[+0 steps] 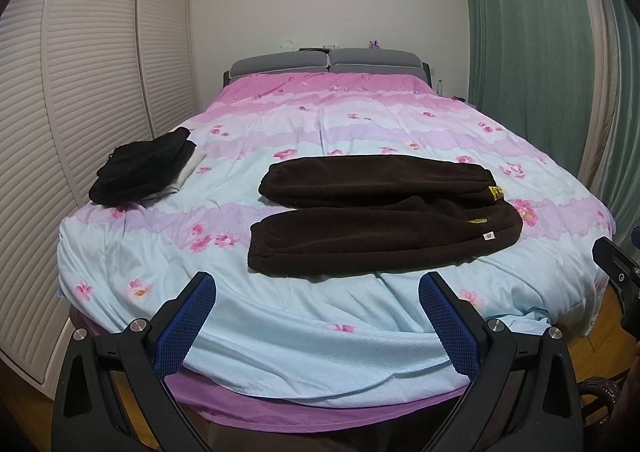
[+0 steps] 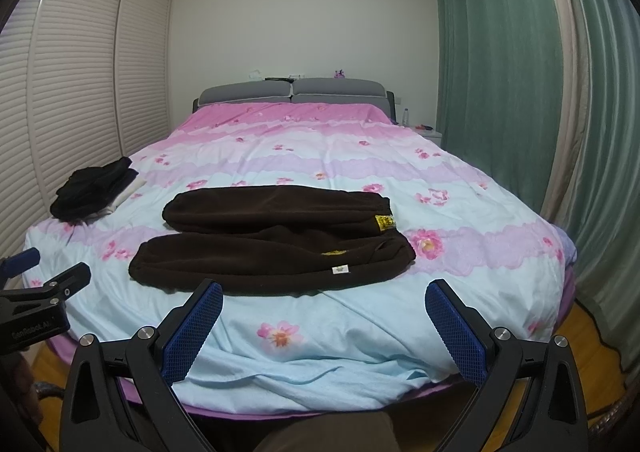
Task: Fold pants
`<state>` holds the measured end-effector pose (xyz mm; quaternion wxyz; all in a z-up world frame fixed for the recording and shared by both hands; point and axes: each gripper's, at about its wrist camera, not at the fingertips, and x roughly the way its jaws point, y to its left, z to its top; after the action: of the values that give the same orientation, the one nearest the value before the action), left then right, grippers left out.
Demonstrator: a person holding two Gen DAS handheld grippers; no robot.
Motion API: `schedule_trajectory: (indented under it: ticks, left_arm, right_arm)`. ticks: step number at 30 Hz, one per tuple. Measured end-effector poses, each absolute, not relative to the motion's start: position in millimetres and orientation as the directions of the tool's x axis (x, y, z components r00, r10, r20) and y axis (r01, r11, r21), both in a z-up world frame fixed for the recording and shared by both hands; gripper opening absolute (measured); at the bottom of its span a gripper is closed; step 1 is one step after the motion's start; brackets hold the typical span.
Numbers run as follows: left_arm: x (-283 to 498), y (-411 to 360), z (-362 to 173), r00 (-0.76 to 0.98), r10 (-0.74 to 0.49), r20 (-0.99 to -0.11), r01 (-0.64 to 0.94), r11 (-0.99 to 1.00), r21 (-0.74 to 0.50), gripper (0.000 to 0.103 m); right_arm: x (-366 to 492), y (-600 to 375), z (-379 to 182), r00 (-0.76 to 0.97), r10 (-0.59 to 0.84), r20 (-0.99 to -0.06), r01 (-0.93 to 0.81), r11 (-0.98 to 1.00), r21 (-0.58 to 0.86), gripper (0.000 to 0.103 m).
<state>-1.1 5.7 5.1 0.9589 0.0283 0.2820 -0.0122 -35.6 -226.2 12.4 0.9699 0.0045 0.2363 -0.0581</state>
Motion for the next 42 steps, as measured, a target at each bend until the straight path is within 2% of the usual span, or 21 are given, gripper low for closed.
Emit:
schedule_trajectory:
  ticks: [35,42]
  left_arm:
    - [0,3,3,0.838,-0.001,-0.546,0.040,0.997,0.059,0.103]
    - [28,-3,14,0.841,0.011,-0.541,0.032,0.997,0.070,0.103]
  right_arm:
    - [-30,-229,13,0.876,-0.118,-0.468,0.127,0.992,-0.012,0.102]
    - [-15,-237,14,0.874,-0.132,-0.468,0.141,0.990,-0.016,0.102]
